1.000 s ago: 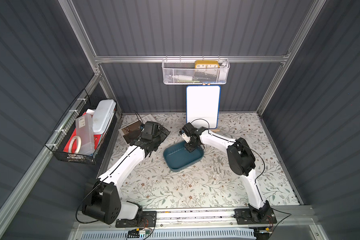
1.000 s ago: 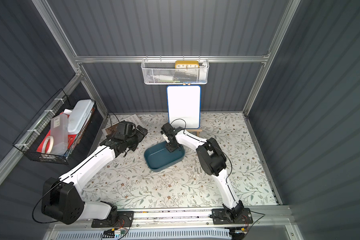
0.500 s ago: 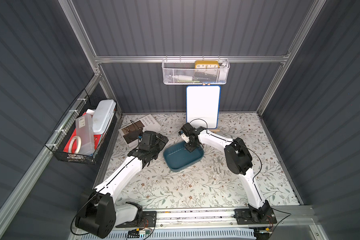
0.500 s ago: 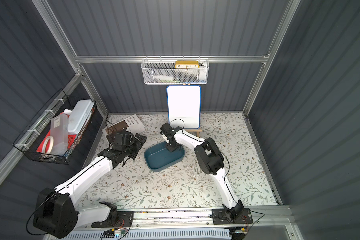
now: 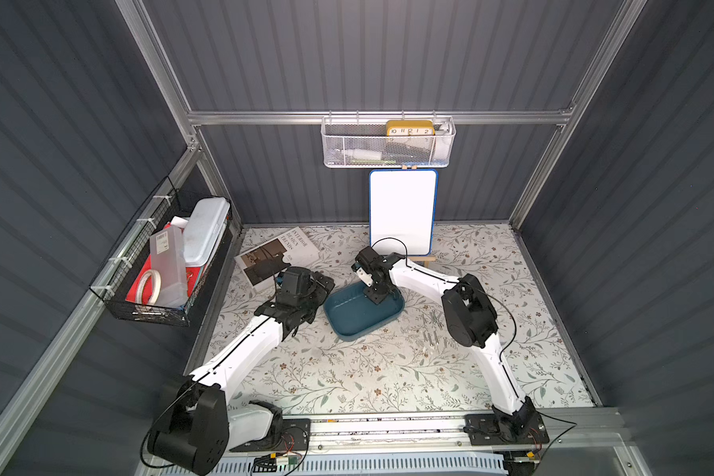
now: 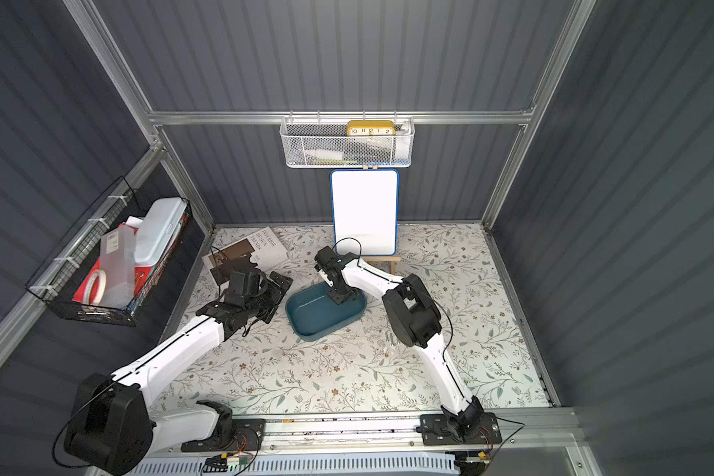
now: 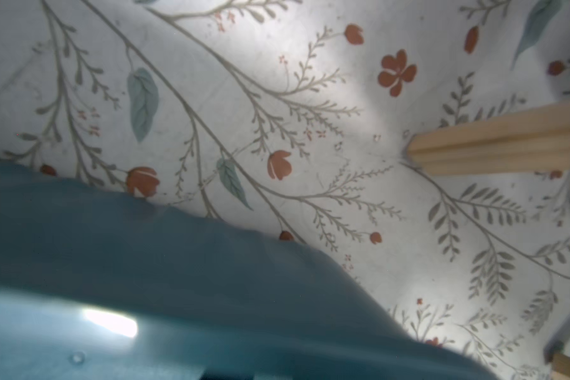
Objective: Take out the screws from the storage box
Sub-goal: Pick up the screw from the storage box.
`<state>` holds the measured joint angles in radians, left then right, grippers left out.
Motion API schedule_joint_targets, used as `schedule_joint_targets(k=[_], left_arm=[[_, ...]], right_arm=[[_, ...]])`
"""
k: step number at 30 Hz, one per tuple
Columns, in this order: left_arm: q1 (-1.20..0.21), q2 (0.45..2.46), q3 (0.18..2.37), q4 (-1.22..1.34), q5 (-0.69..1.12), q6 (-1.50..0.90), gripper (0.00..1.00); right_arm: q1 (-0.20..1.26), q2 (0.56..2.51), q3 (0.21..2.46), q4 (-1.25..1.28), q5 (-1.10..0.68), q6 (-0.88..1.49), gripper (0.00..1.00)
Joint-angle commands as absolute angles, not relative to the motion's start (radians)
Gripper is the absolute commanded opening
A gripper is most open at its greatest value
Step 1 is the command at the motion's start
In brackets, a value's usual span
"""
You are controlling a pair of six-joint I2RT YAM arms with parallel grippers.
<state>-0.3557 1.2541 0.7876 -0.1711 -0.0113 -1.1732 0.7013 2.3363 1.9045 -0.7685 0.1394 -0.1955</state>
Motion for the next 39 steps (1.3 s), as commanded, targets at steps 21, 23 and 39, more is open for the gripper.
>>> schedule_joint_targets(k=[21,23,39], left_arm=[[-0.356,1.228,0.721,-0.127,0.037,-1.167,0.99],[-0.355,1.229,0.721,-0.127,0.037,-1.162,0.99],[-0.356,1.265,0.733,-0.127,0.020,-1.141,0.99]], right_arm=[[0.724,2.223,1.912,-0.853,0.112,-0.151,0.08],[0.726,2.202,1.906,-0.858,0.109,-0.135,0.08],[0.599,1.830,1.629,-0.855,0.131,0.097,0.06]])
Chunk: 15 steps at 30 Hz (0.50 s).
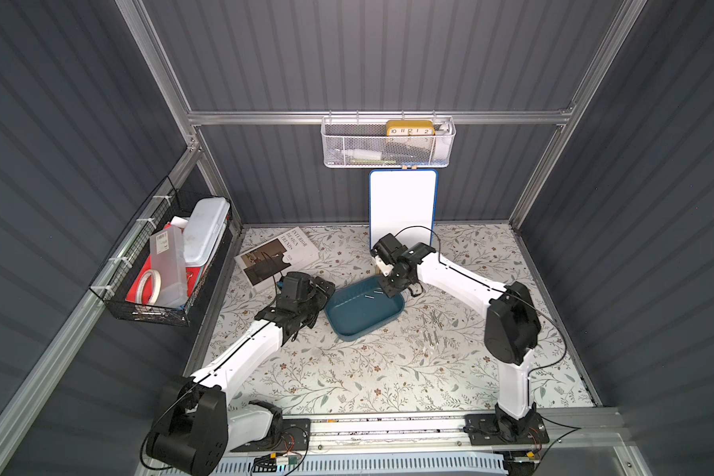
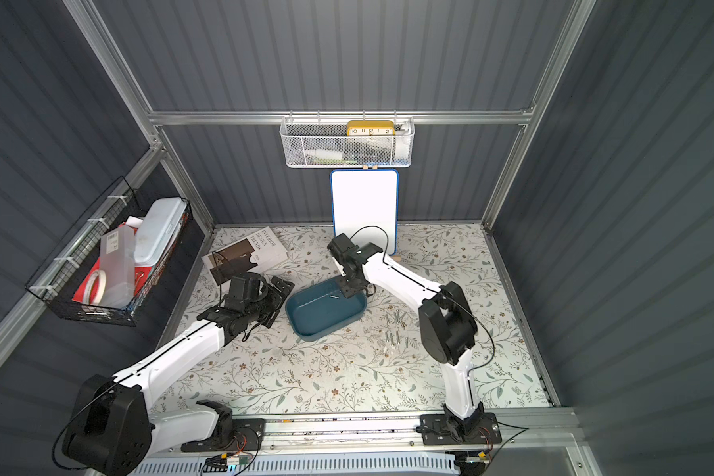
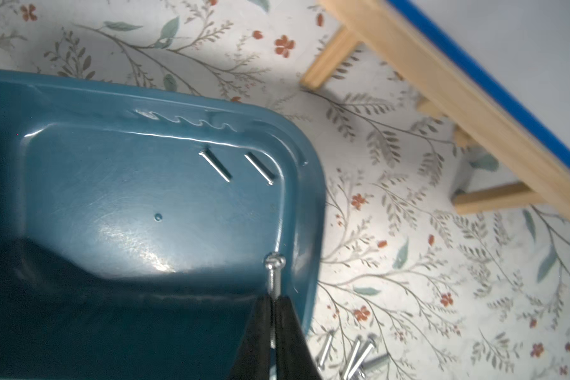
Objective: Take out the screws from the storage box
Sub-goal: Pick up the screw from the storage box, then place the screw at the center of the board.
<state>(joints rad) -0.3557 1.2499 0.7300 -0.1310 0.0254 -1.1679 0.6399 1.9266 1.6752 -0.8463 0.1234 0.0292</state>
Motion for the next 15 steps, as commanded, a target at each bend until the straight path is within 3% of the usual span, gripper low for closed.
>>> schedule_joint_targets(k=[1,7,15], left_arm=[[-0.356,1.271,0.736,-0.125,0.020,-1.138,0.99],[-0.355,1.300,0.736,-0.106,0.023,-1.132,0.99],[-0.356,1.305,0.738,-0.105,0.025,-1.129,0.99]], right_arm=[[0.579,1.799,1.594,-0.853,0.129,0.105,0.06],[0.498,1.704,1.384,-0.824,0.107,0.136,0.07],[0.494,1.766,1.236,-0.756,0.073,0.169,0.06]])
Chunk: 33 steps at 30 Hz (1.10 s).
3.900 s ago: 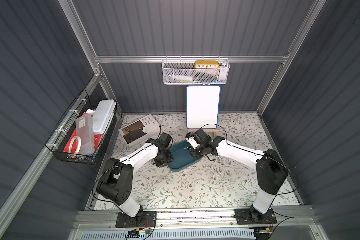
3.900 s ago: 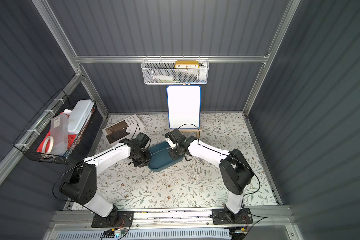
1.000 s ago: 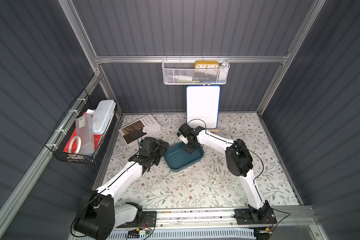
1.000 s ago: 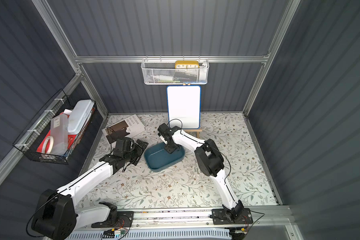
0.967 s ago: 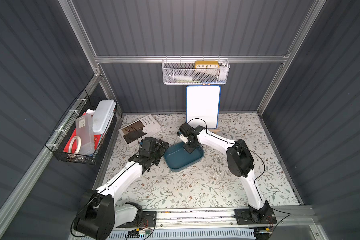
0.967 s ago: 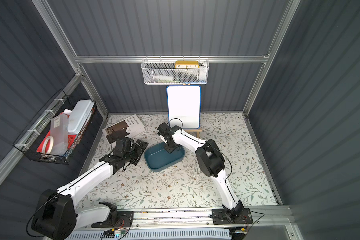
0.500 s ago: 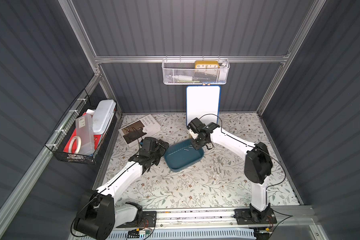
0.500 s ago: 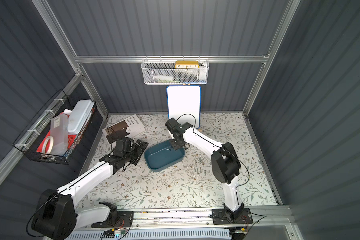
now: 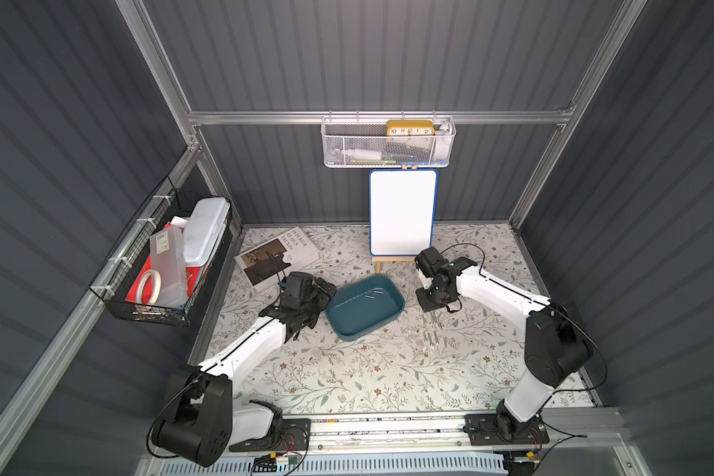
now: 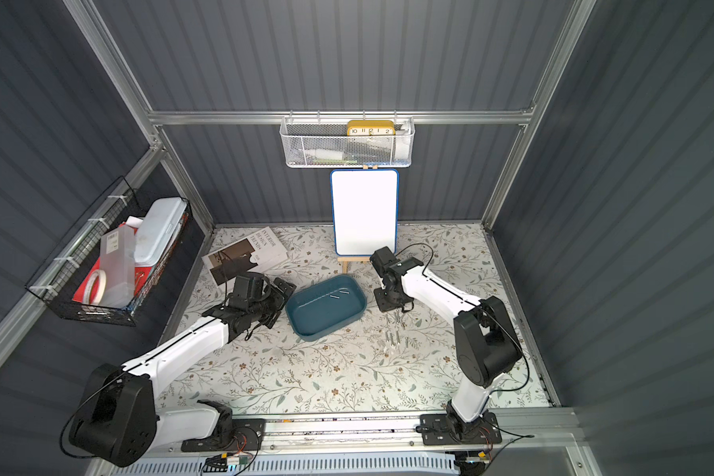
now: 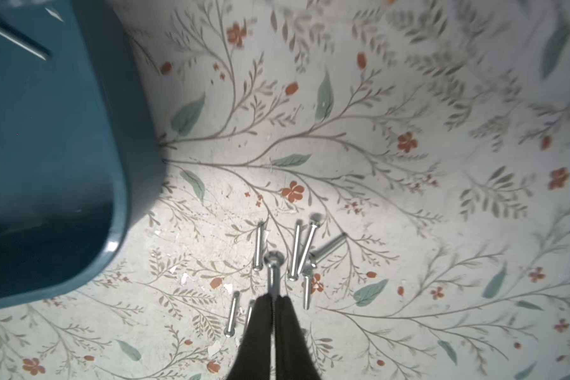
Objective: Take out the screws from the storage box
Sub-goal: Place the screw at the center of the board.
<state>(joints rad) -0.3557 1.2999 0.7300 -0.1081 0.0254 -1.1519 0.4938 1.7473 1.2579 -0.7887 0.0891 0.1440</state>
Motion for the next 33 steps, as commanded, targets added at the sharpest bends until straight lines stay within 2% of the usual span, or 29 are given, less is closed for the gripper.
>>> schedule_joint_targets(k=[1,9,18,22,26,33], left_arm=[[-0.355,1.302,0.736,-0.104,0.024,-1.128,1.00],[-0.356,1.281,0.718,-0.103,0.030,-1.137,0.99],[-0.357,1.287,0.709,-0.102,0.023,-1.137,1.00],[-0.357,1.290,0.714,-0.101,0.020,-1.134,0.99],[-0.357,1.285,0.716,-0.101,0.019,-1.132,1.00],[-0.357,1.278,0.709,-0.090,0.018,-1.130,0.99]], right_arm=[[0.491,1.775,1.228,-0.747,0.074,0.171,0.07],[0.470,1.846,1.223,-0.720,0.078,0.178,0.08],[0.469,1.885,1.225,-0.733,0.077,0.176,0.15],[0.468,1.853,1.238,-0.756,0.070,0.174,0.23],[0.471,1.784,1.279,-0.797,0.060,0.165,0.26],[0.511,1.659,1.347,-0.697,-0.105,0.074,0.41]])
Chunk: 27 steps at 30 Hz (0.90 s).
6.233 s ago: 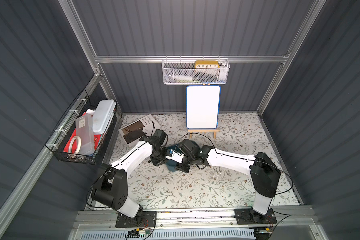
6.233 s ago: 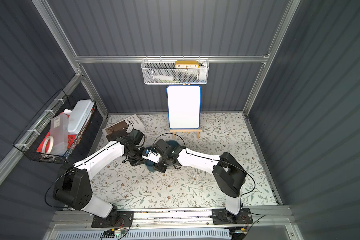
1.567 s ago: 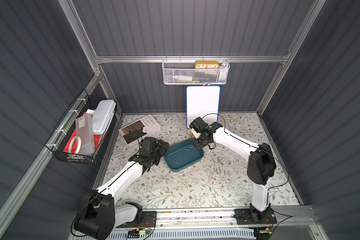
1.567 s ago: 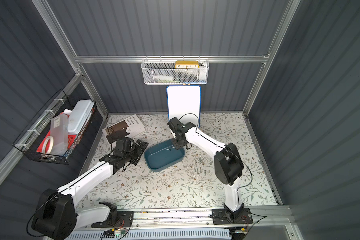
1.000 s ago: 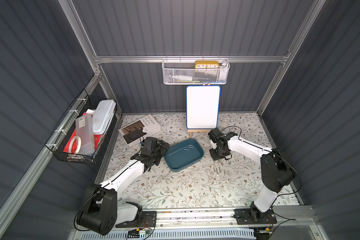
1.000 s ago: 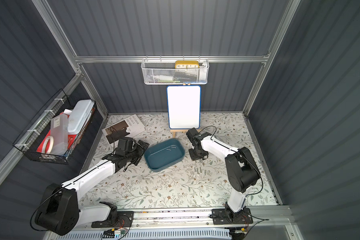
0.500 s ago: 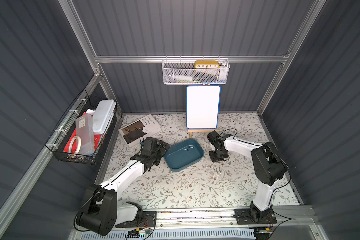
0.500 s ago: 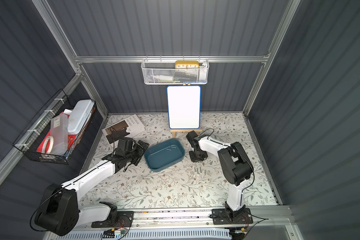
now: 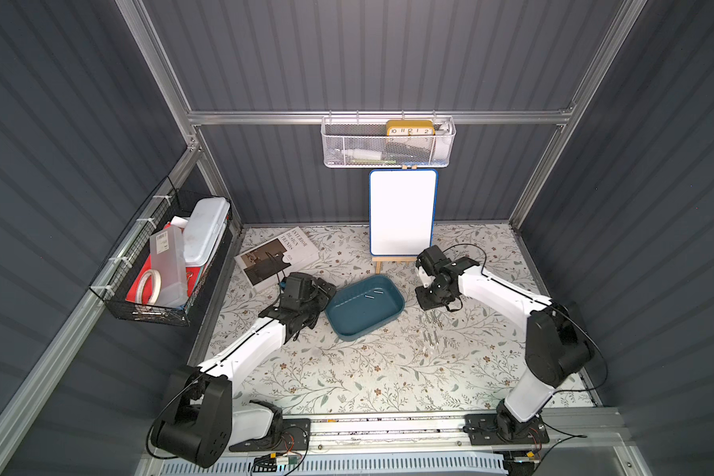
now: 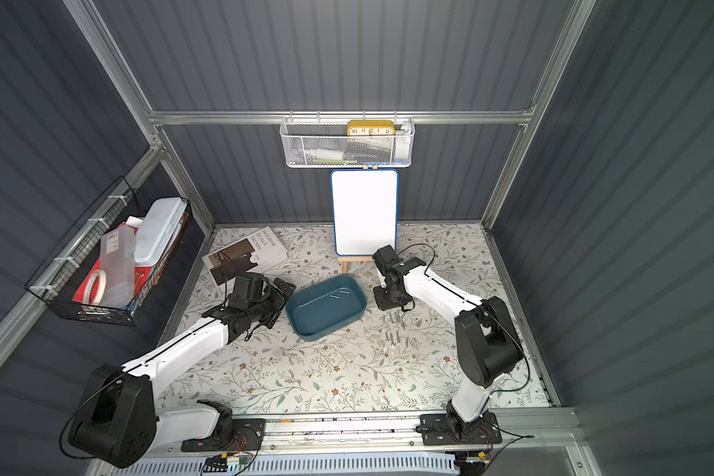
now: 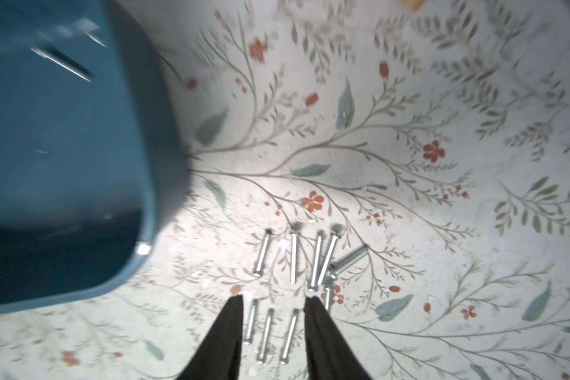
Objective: Take out the screws from the storage box
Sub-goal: Place the screw at the center of the board, then pick up the screw from the storage box.
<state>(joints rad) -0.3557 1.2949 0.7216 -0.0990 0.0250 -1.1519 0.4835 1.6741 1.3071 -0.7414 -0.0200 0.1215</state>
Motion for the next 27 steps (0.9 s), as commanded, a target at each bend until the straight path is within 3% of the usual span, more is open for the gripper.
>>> schedule_joint_targets(k=[1,11,27], left_arm=[[-0.357,1.277,0.709,-0.087,0.019,-1.131,0.99],[-0.357,1.269,0.685,-0.061,0.043,-1.139,1.00],[-0.357,1.236,0.632,-0.032,0.065,-1.164,0.99]], right_arm=[[0.532,1.671,1.366,-0.684,-0.118,0.047,0.44],[0.686,2.081,1.773,-0.875,-0.049,-0.107,0.47],[0.688,2.297,1.932,-0.820,-0.021,-0.098,0.45]])
